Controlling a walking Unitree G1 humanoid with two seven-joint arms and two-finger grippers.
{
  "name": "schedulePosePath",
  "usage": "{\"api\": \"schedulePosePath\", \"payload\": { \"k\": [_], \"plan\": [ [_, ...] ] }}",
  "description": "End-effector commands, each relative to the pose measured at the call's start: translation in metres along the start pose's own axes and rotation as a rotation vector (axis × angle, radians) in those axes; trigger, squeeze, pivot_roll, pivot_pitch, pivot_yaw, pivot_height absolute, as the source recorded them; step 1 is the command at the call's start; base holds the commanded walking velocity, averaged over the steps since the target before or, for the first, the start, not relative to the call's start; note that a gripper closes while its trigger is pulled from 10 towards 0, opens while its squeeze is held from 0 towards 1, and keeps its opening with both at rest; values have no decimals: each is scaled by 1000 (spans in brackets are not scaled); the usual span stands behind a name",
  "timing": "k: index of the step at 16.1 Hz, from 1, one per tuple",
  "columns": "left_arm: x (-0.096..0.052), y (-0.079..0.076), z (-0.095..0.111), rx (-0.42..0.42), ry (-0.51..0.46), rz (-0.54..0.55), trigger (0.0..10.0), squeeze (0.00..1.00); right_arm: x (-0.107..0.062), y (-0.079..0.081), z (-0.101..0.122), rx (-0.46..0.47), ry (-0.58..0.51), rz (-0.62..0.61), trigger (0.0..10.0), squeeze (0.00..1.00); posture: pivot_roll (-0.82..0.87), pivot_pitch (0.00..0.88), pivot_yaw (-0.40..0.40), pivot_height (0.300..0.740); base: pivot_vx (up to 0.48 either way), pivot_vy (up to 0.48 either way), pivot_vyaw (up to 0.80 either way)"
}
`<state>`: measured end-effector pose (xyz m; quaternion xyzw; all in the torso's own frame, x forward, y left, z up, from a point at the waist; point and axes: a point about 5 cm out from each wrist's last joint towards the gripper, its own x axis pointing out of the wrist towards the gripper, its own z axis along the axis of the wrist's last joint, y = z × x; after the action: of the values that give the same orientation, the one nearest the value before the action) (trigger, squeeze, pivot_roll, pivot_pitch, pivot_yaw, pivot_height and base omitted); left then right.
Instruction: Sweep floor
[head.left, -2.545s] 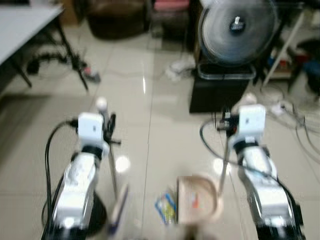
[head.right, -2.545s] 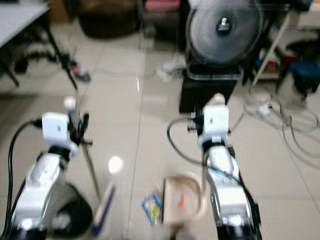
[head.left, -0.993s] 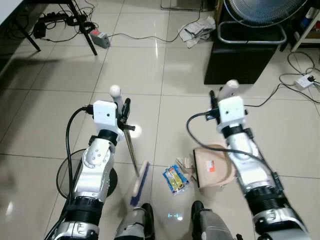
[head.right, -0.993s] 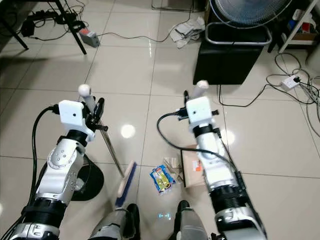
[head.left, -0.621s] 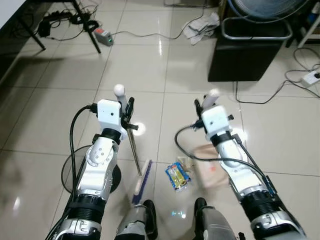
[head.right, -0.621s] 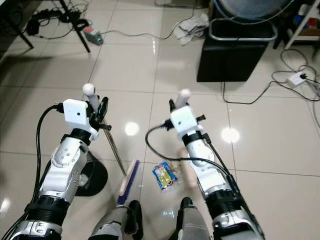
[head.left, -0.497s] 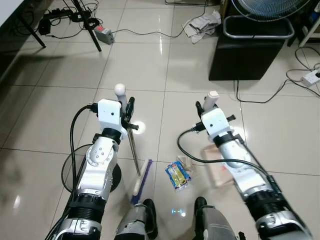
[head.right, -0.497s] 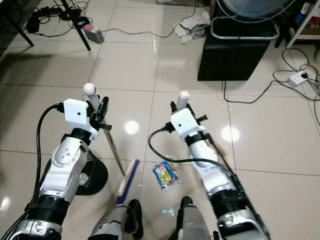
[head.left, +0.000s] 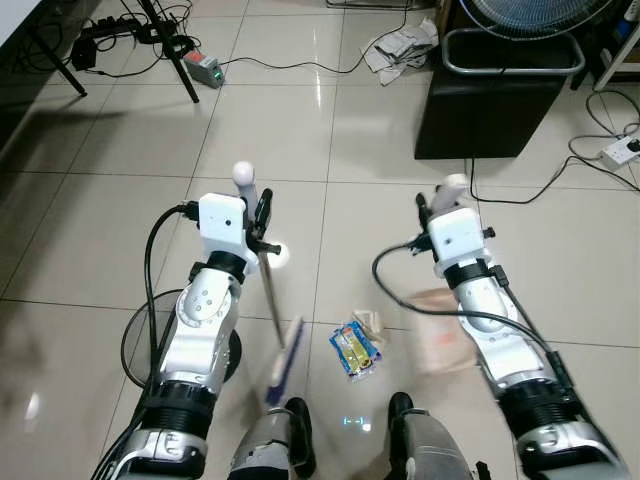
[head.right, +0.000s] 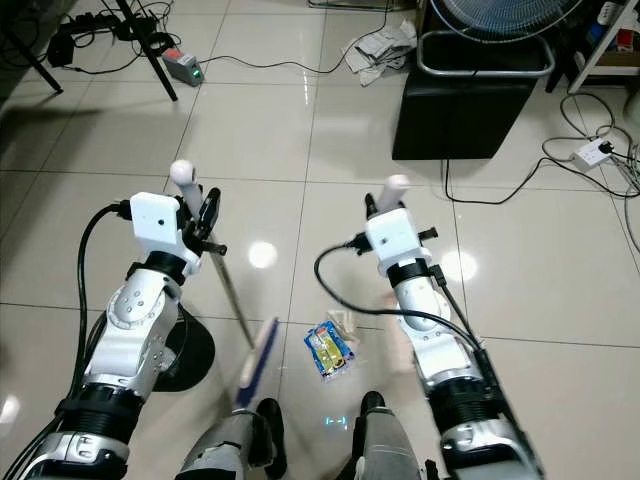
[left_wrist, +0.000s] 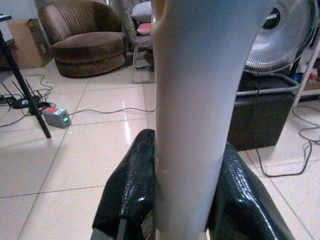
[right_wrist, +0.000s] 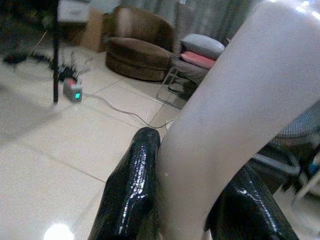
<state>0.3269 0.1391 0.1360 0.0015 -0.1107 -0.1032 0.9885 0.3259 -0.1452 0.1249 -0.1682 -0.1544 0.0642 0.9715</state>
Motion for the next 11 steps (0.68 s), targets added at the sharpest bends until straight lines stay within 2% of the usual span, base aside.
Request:
{"api": "schedulePosePath", "payload": {
  "k": [1, 2, 3, 4, 7, 8, 10, 11],
  "plan": [
    [-2, 4, -5, -28, 16, 22, 10000, 0, -2, 5, 2, 57, -25, -3, 10000, 0, 35, 298, 115, 740, 0, 0, 0],
    [-2, 4, -7, -57, 30, 32, 10000, 0, -2, 16, 4, 85, -38, 25, 10000, 0, 37, 299, 115, 740, 0, 0, 0],
    [-2, 3, -8, -63, 33, 32, 10000, 0, -2, 20, 5, 84, -40, 38, 10000, 0, 37, 298, 118, 740, 0, 0, 0],
    [-1, -1, -11, -78, 47, 24, 10000, 0, -4, 35, 4, 71, -34, 87, 10000, 0, 39, 294, 118, 740, 0, 0, 0],
    [7, -13, -14, -126, 54, -1, 10000, 0, -11, 51, 1, 75, -19, 134, 10000, 0, 37, 292, 118, 740, 0, 0, 0],
    [9, -17, -13, -152, 48, -11, 10000, 0, -12, 52, 1, 81, -15, 136, 10000, 0, 33, 291, 119, 740, 0, 0, 0],
    [16, -29, -6, -279, 3, -38, 10000, 0, -15, 51, -2, 86, -2, 129, 10000, 0, 29, 287, 119, 740, 0, 0, 0],
    [17, -30, -3, -314, -10, -39, 10000, 0, -15, 51, -3, 86, 1, 124, 10000, 0, 29, 287, 119, 740, 0, 0, 0]
  ]
}}
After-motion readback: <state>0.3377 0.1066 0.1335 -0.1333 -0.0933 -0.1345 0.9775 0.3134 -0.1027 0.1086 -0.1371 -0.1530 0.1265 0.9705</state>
